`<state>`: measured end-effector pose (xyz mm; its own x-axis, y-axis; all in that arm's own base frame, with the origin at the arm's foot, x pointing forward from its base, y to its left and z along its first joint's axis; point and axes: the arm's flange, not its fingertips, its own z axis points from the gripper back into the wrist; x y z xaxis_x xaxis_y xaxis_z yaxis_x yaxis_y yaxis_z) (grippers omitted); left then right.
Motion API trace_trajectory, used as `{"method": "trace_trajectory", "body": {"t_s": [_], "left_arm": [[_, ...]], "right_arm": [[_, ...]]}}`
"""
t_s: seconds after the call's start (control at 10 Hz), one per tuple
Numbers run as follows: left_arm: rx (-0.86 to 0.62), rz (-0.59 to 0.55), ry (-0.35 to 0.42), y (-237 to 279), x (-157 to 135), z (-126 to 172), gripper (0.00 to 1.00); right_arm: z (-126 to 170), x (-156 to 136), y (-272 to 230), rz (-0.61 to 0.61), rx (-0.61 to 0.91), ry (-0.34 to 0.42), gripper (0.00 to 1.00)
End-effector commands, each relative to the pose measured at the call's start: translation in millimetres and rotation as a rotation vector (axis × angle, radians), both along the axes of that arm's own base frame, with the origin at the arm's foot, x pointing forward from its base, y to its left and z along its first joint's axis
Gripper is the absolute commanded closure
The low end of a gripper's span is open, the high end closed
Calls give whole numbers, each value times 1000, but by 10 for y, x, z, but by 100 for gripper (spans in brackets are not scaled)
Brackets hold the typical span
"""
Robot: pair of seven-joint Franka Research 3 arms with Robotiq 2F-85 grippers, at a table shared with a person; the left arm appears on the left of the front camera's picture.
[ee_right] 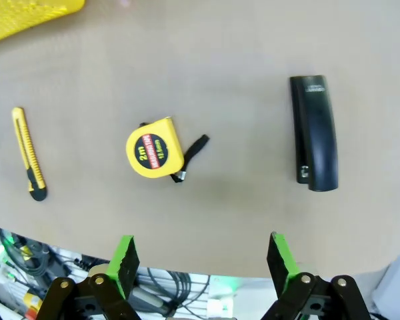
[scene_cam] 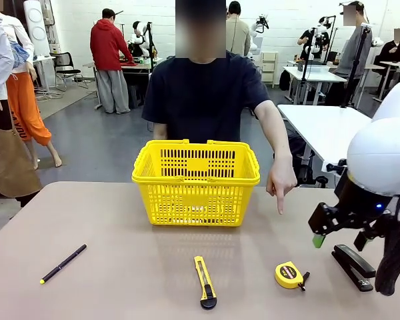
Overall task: Place the items the person wants into the basket.
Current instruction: Pick up the item the person points to and place it in the Market Basket.
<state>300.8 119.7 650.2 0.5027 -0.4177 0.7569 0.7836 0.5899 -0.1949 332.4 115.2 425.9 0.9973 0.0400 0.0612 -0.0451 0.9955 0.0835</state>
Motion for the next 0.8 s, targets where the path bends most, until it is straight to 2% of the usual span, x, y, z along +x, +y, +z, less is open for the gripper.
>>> {"method": "trace_trajectory", "body": {"t_s": [0.0,0.4,0.7], "left_arm": [[-8,-11,-1,0,-3,12,4],[-8,-11,-1,0,-3,12,4],[-8,-11,-1,0,-3,12,4]], "right_arm": [[-269,89,335,-15,-13,27,0],[-772,316,693,11,-100,96,0],[-974,352,853,128,-141,88,0]]}}
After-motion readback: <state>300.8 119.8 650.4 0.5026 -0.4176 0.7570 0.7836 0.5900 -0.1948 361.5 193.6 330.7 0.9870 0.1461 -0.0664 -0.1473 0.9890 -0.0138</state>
